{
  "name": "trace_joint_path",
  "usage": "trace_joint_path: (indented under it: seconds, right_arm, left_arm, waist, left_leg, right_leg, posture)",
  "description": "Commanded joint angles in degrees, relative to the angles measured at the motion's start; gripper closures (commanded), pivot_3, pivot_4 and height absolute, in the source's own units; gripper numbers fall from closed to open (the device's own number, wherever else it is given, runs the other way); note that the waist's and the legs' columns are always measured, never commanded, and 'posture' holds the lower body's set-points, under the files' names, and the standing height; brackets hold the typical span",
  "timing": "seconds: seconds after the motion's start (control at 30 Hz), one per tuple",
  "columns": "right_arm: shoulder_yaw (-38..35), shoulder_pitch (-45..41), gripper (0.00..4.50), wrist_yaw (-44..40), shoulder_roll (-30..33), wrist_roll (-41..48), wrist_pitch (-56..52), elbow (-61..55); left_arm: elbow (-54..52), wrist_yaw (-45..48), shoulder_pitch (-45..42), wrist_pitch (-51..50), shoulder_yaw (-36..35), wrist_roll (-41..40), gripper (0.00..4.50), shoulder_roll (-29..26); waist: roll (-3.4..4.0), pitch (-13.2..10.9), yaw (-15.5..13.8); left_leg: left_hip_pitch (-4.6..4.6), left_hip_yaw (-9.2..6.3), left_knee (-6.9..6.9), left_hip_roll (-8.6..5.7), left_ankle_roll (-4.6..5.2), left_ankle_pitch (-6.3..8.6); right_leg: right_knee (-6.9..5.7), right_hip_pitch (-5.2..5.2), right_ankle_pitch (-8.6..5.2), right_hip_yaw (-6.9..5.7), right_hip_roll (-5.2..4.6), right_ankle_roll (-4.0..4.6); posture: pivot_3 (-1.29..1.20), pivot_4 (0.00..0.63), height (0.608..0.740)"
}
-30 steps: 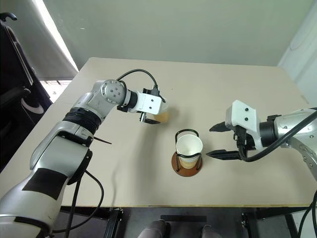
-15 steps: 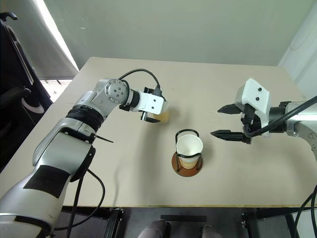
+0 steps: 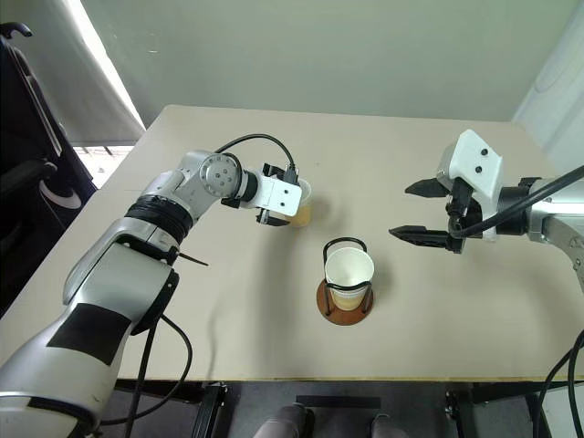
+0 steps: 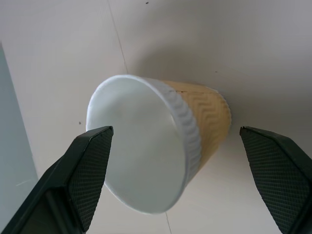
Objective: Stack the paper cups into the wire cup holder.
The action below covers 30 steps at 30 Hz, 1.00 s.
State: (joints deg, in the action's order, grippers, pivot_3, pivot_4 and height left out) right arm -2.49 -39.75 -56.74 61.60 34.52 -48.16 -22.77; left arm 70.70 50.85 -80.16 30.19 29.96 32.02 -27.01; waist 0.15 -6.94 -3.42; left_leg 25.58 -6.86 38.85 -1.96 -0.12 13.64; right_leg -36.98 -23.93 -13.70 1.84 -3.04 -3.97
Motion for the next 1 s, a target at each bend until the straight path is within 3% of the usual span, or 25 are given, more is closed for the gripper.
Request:
trace_joint_path:
  seconds: [0.03,0.1,0.2,0.53,0.77,1.0]
  right_arm:
    - [-2.1,-1.3,0.71,0.4,0.4,-0.5,1.0,-0.3]
    - [-2.1,-1.3,0.71,0.4,0.4,-0.5,1.1,-0.1]
    - [-2.1,-1.4,0.71,0.4,0.4,-0.7,1.3,0.3]
    - [-3.0,-0.5,0.71,0.4,0.7,-0.2,0.6,1.1]
    - [-3.7,0.5,0.71,-0.7,1.7,-0.3,1.0,1.5]
    - [-3.3,2.5,0.71,-5.3,5.4,-2.0,4.5,2.6]
  left_arm:
    - [0.1,-0.8,-2.3,-0.2,-0.5,0.3,0.04,0.5]
    - [0.4,-0.9,-2.1,-0.5,-0.6,0.3,0.04,0.9]
    - [0.7,-1.3,-1.9,-0.7,-0.7,0.6,0.65,1.4]
    - [1.6,-0.2,-2.3,-0.6,-1.0,0.5,4.44,1.5]
    - [-0.1,10.2,-3.0,0.0,-5.1,-5.1,4.48,0.8]
    - [-9.5,30.4,-4.3,-0.5,-12.4,-18.3,4.48,-1.4]
  waist:
    - [0.0,0.0,0.0]
    - [0.0,0.0,0.0]
    - [0.0,0.0,-0.1]
    - [0.0,0.0,-0.1]
    - [0.0,0.0,-0.1]
    - [-0.01,0.0,-0.1]
  left_leg:
    - [0.0,-0.02,0.02,0.01,0.0,0.0]
    - [0.0,0.0,0.01,0.0,0.0,0.0]
    - [0.01,-0.01,0.04,0.01,0.0,0.0]
    - [0.02,-0.02,0.08,0.01,0.0,0.0]
    - [0.04,-0.01,0.09,0.0,0.0,0.0]
    - [0.42,-0.11,0.23,0.0,0.02,0.01]
  right_leg:
    - [-0.01,0.0,0.0,0.02,-0.02,0.0]
    - [0.0,-0.01,0.0,0.01,0.0,0.0]
    - [-0.02,0.0,0.0,0.01,-0.01,-0.01]
    - [-0.03,-0.01,-0.01,0.03,-0.02,-0.01]
    - [-0.04,-0.02,-0.01,0.02,0.02,-0.02]
    - [-0.04,-0.26,0.0,-0.02,0.03,-0.03]
  posture:
    - [0.0,0.15,0.74]
    - [0.0,0.15,0.74]
    - [0.0,0.15,0.74]
    - [0.0,0.15,0.74]
    - [0.0,0.15,0.74]
    - [0.0,0.15,0.74]
